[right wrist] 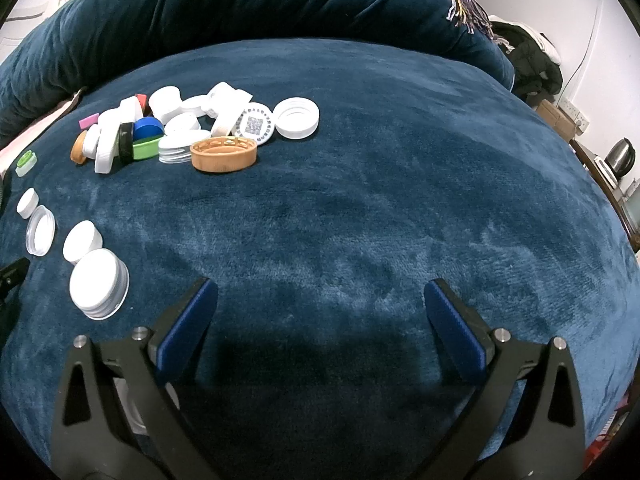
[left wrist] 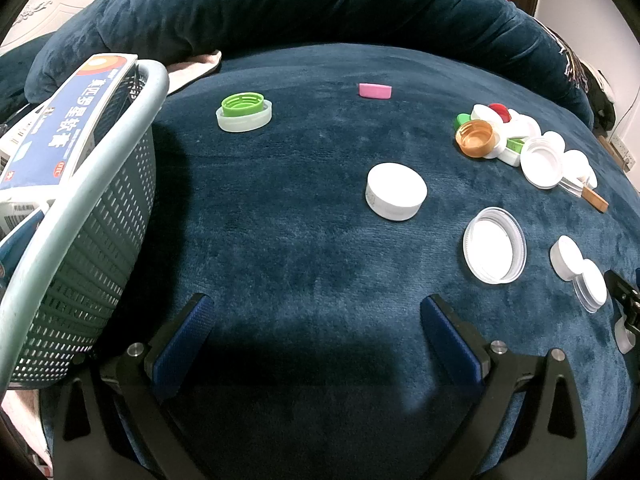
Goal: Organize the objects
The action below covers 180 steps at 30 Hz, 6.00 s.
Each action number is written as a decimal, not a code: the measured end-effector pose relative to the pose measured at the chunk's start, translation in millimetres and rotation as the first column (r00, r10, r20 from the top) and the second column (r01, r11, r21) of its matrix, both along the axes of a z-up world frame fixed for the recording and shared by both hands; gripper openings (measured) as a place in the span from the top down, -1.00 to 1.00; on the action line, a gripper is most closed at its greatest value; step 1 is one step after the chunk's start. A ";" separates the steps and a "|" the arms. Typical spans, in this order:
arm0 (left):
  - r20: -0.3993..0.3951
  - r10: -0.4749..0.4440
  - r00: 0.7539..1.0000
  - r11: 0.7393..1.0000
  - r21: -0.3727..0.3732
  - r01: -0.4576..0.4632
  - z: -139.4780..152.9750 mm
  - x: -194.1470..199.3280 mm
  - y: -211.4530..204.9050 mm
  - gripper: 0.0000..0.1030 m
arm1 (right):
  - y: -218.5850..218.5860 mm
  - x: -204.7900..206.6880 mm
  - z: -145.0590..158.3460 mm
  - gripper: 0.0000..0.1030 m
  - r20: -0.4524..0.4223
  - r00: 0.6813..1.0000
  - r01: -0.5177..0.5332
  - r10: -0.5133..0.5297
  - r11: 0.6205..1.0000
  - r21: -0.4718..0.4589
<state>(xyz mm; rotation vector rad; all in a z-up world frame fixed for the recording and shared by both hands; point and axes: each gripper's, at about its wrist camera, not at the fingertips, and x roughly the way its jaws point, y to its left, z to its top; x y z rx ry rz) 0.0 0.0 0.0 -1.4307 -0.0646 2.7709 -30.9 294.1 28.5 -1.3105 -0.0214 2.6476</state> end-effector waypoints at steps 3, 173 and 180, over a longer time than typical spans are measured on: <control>0.000 0.000 1.000 1.000 0.000 0.000 0.0 0.0 0.0 -1.00 | -0.7 0.6 0.3 -1.00 0.000 1.000 0.000 0.000 1.000 0.001; -0.024 -0.213 0.977 0.973 0.081 0.214 112.4 -17.3 19.4 -0.99 | -90.5 -6.3 66.7 -1.00 -0.006 0.962 -0.268 0.272 0.945 -0.189; 0.048 -0.219 0.975 0.969 0.127 0.211 88.1 -20.9 36.6 -0.99 | -89.9 2.9 38.8 -0.97 0.034 0.946 -0.313 0.324 0.932 -0.183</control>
